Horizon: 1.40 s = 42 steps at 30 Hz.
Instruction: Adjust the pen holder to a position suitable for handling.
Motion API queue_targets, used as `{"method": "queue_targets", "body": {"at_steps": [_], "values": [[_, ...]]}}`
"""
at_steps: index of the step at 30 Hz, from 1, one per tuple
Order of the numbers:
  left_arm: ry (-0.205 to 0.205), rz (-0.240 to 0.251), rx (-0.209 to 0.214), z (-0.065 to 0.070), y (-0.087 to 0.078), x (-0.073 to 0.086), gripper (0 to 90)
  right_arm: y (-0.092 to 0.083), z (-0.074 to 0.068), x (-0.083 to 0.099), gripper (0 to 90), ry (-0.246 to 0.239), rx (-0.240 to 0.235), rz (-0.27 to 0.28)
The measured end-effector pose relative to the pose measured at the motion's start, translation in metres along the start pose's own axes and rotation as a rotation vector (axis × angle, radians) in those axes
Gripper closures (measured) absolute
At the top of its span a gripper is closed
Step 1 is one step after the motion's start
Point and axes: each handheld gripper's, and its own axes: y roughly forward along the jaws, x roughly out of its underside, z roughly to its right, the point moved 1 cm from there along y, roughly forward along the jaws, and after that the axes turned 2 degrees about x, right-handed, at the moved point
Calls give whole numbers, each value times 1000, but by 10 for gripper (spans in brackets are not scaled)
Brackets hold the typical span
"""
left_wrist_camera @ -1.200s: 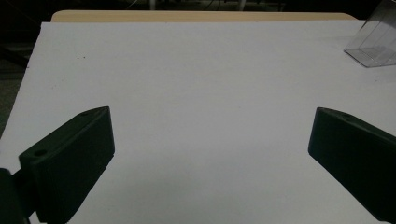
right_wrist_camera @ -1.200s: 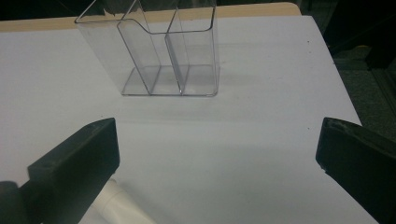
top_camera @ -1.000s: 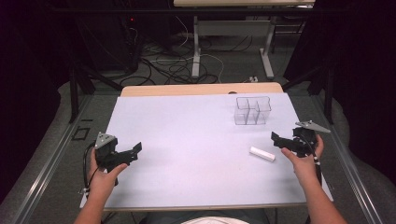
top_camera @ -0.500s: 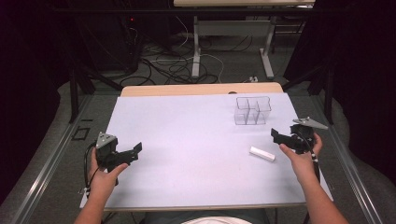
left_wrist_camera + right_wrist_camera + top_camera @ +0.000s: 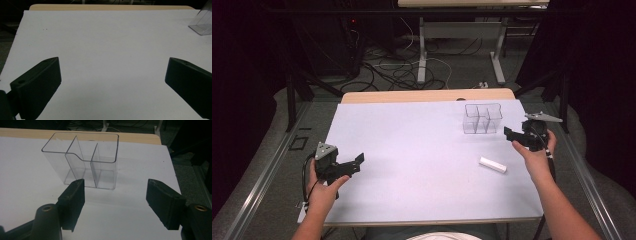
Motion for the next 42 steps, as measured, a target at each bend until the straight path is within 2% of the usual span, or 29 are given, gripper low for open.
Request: {"method": "queue_targets", "body": {"at_steps": [10,17,24,26,32,34,42], "values": [[-6,2,-2,-1,0,1,5,11,-9,-22,335,-23,-36,-48],[-4,0,-3,-1,0,1,5,17,-13,-40,353,-57,-17,-65],[-3,0,-2,-1,1,1,5,27,-13,-56,401,-31,-27,-80],[-3,0,-2,-1,1,1,5,32,-12,-58,420,-34,-14,-90],[-2,-2,-3,-1,1,1,5,44,-10,-63,456,-30,-19,-86],[-3,-5,-2,-1,1,1,5,48,-8,-63,467,-13,-26,-86],[-1,-11,-2,-2,2,1,5,64,-2,-61,528,-8,-29,-100]]}}
